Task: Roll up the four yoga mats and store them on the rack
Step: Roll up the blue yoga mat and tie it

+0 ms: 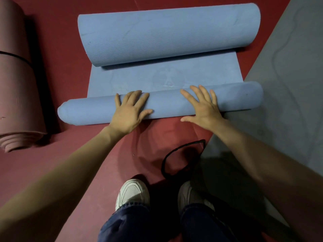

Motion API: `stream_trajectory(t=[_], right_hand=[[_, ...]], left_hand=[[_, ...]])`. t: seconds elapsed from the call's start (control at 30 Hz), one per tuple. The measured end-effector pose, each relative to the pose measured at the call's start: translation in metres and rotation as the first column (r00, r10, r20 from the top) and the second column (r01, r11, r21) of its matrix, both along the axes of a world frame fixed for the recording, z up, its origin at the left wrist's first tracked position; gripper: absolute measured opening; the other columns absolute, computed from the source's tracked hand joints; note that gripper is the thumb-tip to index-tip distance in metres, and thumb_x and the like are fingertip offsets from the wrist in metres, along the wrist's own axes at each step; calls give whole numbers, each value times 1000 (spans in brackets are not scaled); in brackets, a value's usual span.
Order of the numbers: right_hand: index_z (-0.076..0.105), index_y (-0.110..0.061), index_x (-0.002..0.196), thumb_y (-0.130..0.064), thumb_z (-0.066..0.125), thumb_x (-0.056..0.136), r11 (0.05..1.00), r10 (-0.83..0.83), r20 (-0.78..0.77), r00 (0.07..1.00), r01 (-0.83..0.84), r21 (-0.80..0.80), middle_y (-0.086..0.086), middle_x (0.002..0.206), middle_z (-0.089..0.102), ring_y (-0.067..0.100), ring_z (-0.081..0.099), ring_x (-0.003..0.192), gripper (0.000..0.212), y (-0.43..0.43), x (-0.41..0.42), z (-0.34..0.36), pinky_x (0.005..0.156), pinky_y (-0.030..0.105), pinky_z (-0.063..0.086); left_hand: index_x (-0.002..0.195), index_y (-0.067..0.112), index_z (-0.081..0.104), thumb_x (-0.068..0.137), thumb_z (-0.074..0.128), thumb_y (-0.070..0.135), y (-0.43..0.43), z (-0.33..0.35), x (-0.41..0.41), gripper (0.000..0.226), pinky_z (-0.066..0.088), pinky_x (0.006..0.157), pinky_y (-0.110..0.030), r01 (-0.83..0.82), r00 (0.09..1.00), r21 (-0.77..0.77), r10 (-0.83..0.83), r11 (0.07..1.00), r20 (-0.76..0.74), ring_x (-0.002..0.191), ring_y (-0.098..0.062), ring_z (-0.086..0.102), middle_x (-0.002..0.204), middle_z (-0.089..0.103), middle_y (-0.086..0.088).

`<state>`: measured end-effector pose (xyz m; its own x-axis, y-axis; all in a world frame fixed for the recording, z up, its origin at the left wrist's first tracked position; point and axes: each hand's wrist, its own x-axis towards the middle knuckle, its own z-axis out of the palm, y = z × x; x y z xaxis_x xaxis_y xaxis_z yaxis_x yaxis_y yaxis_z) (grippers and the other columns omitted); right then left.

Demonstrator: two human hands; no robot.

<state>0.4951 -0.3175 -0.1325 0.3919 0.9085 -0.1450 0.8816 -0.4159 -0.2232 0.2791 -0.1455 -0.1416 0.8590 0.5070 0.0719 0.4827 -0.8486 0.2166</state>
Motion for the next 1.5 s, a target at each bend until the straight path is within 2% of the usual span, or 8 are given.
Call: stream_trajectory(t=[0.13,0.23,0.47,0.73,1.0,1.27,1.4,1.5], right_hand=[[6,-42,149,-64,71,67,994,1,-15,1000,-3,-110,2,159,5,24,-3,146,107,20,14,7,114,47,-9],[7,-40,149,-66,73,62,989,-4,-24,1000,1,-148,6,159,6,26,-1,146,112,33,20,10,114,48,-7],[17,-35,148,-68,71,60,992,-2,85,996,13,-128,9,147,28,27,19,138,108,39,17,13,114,49,3],[28,-29,146,-68,68,65,995,76,207,975,-61,-75,11,127,42,29,38,118,98,19,-2,16,106,39,21],[60,-19,124,-58,85,35,996,14,233,972,-35,85,17,102,57,36,54,93,101,-43,-56,3,87,43,28],[61,-21,119,-60,74,40,989,51,189,981,-76,127,11,98,56,31,48,92,88,-83,-88,7,80,41,33],[55,-22,122,-66,72,38,989,41,144,989,-60,132,13,102,56,32,48,93,96,-89,-90,4,85,43,32],[44,-25,129,-68,62,47,993,3,72,997,-12,116,14,118,57,35,50,110,95,-88,-91,0,102,45,24]], left_hand=[[151,21,22,72,23,84,8,7,9,102,5,106,-69,-8,980,-16,4,1000,-197,142,-34,22,153,27,-15],[153,25,10,70,43,82,19,15,25,106,6,108,-69,-47,946,-53,27,998,-323,144,-30,16,155,20,-14],[150,25,15,71,41,83,19,21,36,102,18,106,-66,-36,920,42,50,998,-390,131,-34,31,143,34,-14],[137,11,43,72,13,86,2,9,10,104,37,88,-54,74,966,111,-43,991,-257,102,-39,52,112,55,-20],[125,13,54,76,38,79,-60,1,-48,84,37,84,-47,74,996,145,-65,987,-61,95,-35,54,105,58,-17],[126,17,51,74,44,78,-98,3,-88,81,38,85,-46,71,997,85,-68,994,-32,99,-35,55,109,60,-15],[125,18,51,72,46,78,-102,4,-91,81,39,87,-47,49,998,53,-47,997,-38,101,-35,56,110,61,-14],[124,19,55,71,41,83,-96,6,-86,84,40,85,-44,46,997,16,-45,999,-58,97,-33,58,108,62,-12]])
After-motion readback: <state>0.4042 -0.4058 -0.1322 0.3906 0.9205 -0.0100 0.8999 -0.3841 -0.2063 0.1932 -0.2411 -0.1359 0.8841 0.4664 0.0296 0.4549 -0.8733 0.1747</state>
